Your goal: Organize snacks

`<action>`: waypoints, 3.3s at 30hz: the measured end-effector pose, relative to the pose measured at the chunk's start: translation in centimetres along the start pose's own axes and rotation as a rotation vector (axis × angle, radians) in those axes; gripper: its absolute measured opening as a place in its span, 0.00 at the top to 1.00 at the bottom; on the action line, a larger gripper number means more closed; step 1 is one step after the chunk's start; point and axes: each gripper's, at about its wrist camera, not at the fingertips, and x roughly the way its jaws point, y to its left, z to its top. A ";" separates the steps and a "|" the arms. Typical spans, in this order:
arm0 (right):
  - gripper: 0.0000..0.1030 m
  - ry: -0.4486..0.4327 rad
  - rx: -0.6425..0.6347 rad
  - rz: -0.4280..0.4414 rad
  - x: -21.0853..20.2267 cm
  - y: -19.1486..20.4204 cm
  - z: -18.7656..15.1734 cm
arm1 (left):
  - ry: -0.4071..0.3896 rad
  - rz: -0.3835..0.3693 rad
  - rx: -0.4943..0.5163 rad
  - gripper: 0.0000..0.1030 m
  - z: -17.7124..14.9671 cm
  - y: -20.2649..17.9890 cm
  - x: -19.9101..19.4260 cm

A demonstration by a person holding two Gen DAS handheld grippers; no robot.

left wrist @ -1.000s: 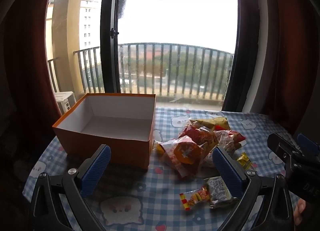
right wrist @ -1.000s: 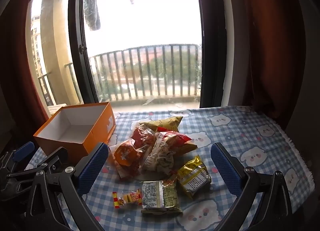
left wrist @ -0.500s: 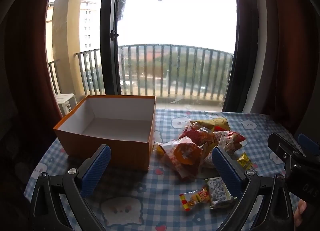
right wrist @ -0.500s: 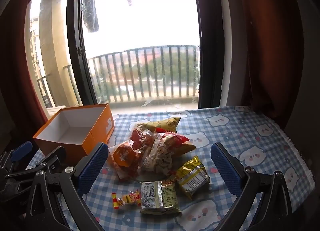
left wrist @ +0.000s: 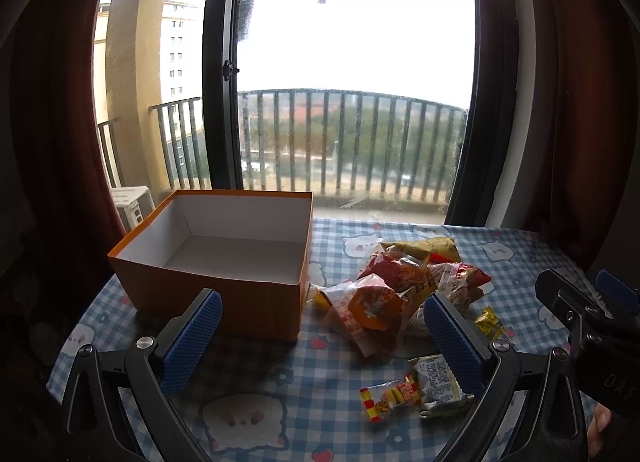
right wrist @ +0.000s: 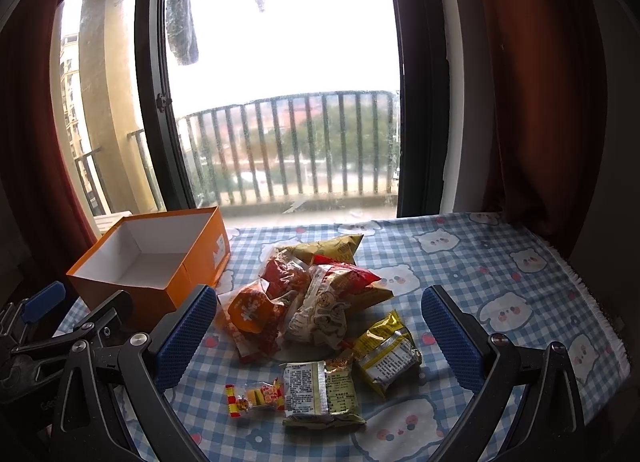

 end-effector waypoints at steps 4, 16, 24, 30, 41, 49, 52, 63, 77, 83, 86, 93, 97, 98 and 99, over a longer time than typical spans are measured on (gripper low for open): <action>0.00 0.000 0.001 -0.003 0.0 0.1 0.0 | 0.001 -0.006 -0.005 0.02 -0.1 0.3 0.1; 0.00 -0.017 -0.006 -0.039 -0.6 0.2 0.0 | -0.008 0.006 0.006 0.02 -0.4 0.3 -0.2; 0.00 -0.038 -0.022 -0.073 -0.9 0.5 -0.1 | -0.003 0.014 0.015 0.01 -0.5 0.4 -0.2; 0.00 -0.006 -0.010 -0.066 -0.7 0.5 -0.3 | 0.002 0.013 0.011 0.00 -0.7 0.5 -0.3; 0.00 -0.017 -0.026 -0.042 -0.9 1.0 -0.3 | 0.033 0.011 0.010 0.01 -0.7 0.7 0.0; 0.00 -0.012 0.000 -0.037 -0.6 0.4 -0.3 | 0.036 0.000 -0.003 0.01 -0.6 1.1 0.2; 0.00 -0.007 0.004 -0.027 -0.5 0.4 -0.4 | 0.034 -0.002 -0.003 0.00 -0.6 1.1 0.2; 0.00 -0.040 0.002 -0.012 -1.2 0.5 -0.6 | 0.059 -0.015 -0.024 0.00 -0.6 1.2 0.6; 0.00 0.011 -0.042 -0.056 0.4 0.1 -1.9 | 0.026 -0.020 0.005 0.02 -2.1 0.1 1.4; 0.00 0.030 -0.011 -0.052 1.6 -0.9 -3.1 | 0.066 -0.036 0.003 0.02 -3.7 -0.5 3.2; 0.04 0.044 0.001 -0.059 2.5 -1.4 -3.9 | 0.091 -0.034 0.029 0.04 -4.8 -1.2 4.4; 0.12 0.120 0.135 -0.019 5.5 -3.6 -6.1 | 0.180 -0.062 0.036 0.17 -7.6 -2.3 7.8; 0.11 0.105 0.151 -0.001 6.6 -3.9 -7.4 | 0.216 -0.069 0.097 0.17 -9.1 -3.6 9.2; 0.11 0.091 0.099 -0.018 6.6 -3.4 -7.6 | 0.225 -0.074 0.108 0.17 -9.4 -3.8 9.6; 0.11 0.087 0.047 -0.026 6.8 -2.8 -7.8 | 0.234 -0.080 0.115 0.17 -9.7 -4.1 9.9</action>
